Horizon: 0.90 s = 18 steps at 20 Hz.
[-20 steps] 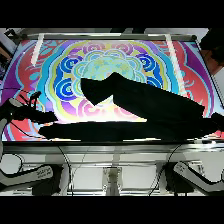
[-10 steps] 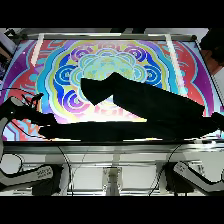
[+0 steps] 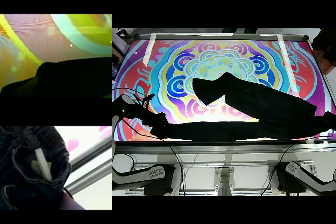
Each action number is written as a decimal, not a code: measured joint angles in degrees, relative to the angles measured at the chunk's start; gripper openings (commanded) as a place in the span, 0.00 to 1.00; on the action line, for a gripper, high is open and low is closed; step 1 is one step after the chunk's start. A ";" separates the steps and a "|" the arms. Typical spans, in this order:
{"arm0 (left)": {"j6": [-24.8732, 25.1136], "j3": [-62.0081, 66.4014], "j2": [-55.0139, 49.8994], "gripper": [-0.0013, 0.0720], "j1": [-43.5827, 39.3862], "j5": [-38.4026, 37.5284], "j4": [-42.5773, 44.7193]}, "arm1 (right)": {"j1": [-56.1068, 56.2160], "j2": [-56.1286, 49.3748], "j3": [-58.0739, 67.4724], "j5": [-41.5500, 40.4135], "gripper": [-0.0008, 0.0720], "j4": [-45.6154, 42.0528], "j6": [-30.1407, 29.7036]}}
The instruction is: Fold the clothes and pants, and hang the long-sleeved shirts on hangers.
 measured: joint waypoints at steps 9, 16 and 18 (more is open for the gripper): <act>-0.20 0.04 -1.97 0.06 -0.90 -0.37 -1.09 | 0.00 0.00 0.07 -0.28 0.07 0.00 0.00; -1.99 0.11 -1.42 0.06 -0.90 3.08 -1.16 | 0.00 0.00 0.11 -0.35 0.07 0.00 0.00; -2.86 0.11 -0.98 0.06 -0.90 3.74 -1.11 | 0.00 0.00 0.09 -0.33 0.07 0.00 0.00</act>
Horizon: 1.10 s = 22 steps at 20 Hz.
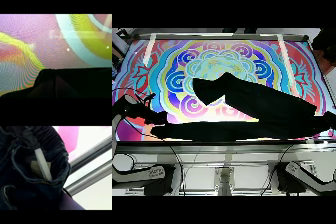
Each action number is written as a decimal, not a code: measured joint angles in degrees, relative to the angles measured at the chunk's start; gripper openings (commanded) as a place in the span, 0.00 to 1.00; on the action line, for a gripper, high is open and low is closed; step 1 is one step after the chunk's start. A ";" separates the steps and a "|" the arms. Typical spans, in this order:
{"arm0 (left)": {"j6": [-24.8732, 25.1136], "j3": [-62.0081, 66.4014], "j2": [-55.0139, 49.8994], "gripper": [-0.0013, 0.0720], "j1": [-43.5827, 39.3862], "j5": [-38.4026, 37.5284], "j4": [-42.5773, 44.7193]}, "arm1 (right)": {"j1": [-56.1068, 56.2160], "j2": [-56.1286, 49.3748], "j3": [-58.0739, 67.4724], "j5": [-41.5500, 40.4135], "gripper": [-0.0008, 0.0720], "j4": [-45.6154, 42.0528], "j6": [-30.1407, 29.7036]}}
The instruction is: Fold the clothes and pants, and hang the long-sleeved shirts on hangers.
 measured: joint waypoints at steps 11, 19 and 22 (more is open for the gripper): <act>-1.86 0.00 0.48 0.31 0.00 -2.43 2.89 | 0.00 0.00 0.00 -0.02 0.07 0.00 0.00; -3.34 0.00 0.39 0.38 -0.42 -1.75 5.07 | 0.00 0.00 0.02 -0.13 0.07 0.15 -0.02; -3.37 0.02 -0.61 0.38 -1.77 -0.96 4.28 | 0.00 0.00 0.02 -0.31 0.07 0.20 -0.02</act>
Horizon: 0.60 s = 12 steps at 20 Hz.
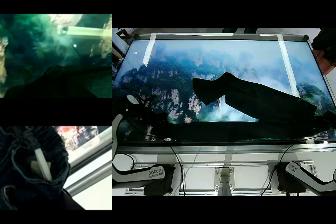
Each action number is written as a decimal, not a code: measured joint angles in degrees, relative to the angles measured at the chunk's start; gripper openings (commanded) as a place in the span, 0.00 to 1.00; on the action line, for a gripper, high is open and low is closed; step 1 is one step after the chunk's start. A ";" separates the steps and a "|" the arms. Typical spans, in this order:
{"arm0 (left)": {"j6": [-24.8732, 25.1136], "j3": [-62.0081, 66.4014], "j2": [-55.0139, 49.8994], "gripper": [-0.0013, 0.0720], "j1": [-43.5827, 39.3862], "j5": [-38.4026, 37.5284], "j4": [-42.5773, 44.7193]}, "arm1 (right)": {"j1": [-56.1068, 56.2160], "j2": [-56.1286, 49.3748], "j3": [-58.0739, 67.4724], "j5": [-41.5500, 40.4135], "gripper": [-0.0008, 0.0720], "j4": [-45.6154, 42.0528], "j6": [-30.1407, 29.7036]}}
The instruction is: Fold the clothes and pants, and hang the long-sleeved shirts on hangers.
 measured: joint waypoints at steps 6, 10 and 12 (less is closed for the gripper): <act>-0.07 0.00 -2.16 0.06 -1.53 0.07 -0.92 | 0.00 0.00 0.00 -0.15 0.07 0.17 0.00; 0.02 0.00 -2.51 0.06 -1.73 0.17 -1.22 | 0.00 0.00 0.00 -0.15 0.07 0.22 0.00; 0.33 -0.02 -2.34 0.05 -1.73 0.44 -1.51 | 0.00 0.00 0.00 -0.17 0.07 0.44 0.00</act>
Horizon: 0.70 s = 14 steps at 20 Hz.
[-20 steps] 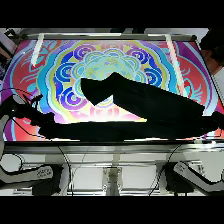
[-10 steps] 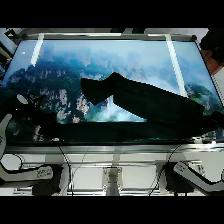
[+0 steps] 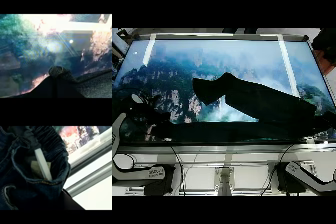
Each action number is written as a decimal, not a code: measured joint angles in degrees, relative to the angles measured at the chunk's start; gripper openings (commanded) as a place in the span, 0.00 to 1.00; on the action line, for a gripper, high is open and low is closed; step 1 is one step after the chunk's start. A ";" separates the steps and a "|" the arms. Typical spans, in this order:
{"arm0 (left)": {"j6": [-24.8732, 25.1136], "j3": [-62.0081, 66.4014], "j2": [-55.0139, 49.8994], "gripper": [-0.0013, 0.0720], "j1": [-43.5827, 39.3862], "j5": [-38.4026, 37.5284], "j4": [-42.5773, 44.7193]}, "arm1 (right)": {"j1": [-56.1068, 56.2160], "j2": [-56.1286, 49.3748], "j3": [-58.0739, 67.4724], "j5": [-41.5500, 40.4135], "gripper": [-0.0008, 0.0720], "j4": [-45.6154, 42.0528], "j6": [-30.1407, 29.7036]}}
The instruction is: Fold the clothes and pants, and hang the long-sleeved shirts on hangers.
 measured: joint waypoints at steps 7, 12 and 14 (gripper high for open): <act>1.62 4.52 3.74 0.05 0.11 6.97 -9.01 | 0.00 0.00 0.00 -2.71 0.07 10.19 -2.05; 1.57 15.45 5.09 0.05 0.33 9.33 -13.66 | 0.00 -0.04 1.97 -6.03 0.07 24.15 -6.78; 1.42 19.87 6.21 0.05 0.85 10.67 -14.47 | 0.00 -0.04 5.33 -6.84 0.07 30.32 -9.81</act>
